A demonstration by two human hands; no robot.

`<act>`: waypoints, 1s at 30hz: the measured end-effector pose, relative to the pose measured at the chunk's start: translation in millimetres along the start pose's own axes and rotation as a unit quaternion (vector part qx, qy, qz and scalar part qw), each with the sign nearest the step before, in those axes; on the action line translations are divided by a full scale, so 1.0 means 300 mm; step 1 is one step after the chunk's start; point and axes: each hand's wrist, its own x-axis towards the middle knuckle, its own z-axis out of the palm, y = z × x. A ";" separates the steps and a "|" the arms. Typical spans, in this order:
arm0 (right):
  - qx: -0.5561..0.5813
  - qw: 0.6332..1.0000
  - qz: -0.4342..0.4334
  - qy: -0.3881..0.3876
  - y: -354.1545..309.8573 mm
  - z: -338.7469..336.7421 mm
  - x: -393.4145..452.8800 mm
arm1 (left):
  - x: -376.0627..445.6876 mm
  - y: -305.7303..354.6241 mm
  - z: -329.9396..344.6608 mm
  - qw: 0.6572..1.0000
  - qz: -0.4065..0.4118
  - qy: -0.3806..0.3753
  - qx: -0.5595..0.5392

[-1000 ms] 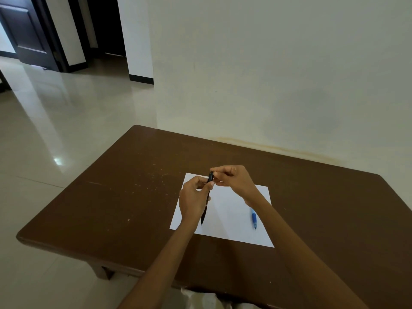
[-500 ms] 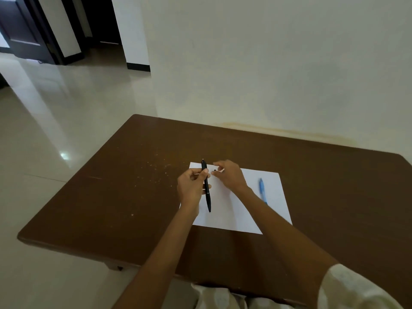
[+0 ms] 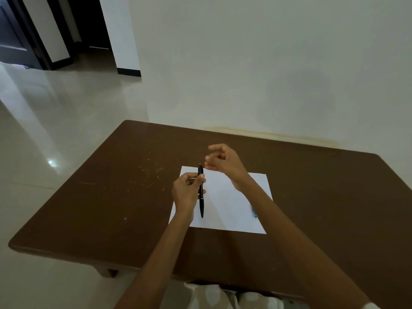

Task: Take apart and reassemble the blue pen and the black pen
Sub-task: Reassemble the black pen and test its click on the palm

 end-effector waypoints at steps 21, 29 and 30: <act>0.026 0.998 0.035 0.036 -0.076 -0.001 -0.053 | -0.076 0.077 -0.021 0.993 0.063 -0.014 0.097; -0.031 0.999 0.026 -0.003 -0.069 -0.006 -0.054 | -0.075 0.073 -0.020 0.993 0.065 -0.020 0.094; -0.040 0.999 0.022 -0.008 -0.068 -0.006 -0.053 | -0.074 0.075 -0.018 0.994 0.064 -0.020 0.089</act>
